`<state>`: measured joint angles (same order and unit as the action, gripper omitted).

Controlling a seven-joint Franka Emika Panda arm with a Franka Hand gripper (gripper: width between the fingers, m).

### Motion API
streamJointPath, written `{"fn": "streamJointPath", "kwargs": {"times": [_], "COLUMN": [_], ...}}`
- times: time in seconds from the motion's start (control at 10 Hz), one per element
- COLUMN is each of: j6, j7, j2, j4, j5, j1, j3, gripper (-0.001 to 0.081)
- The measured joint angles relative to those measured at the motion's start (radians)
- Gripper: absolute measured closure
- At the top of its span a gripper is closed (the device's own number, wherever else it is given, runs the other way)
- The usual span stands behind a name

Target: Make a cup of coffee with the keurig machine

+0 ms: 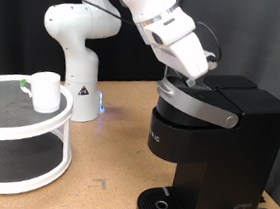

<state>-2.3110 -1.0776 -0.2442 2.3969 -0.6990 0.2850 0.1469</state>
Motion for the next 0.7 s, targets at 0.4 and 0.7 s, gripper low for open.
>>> {"fn": "streamJointPath", "kwargs": {"times": [0.4,0.7], "j6": [0.071,0.073], "j7": [-0.002,0.020], "j2": [-0.053,-0.060], "j4": [-0.001,-0.002], "j5": [0.012,0.063], "j1": [-0.008,-0.024], "j3": [0.017,0.017], "gripper": [0.0803,0.0803]}}
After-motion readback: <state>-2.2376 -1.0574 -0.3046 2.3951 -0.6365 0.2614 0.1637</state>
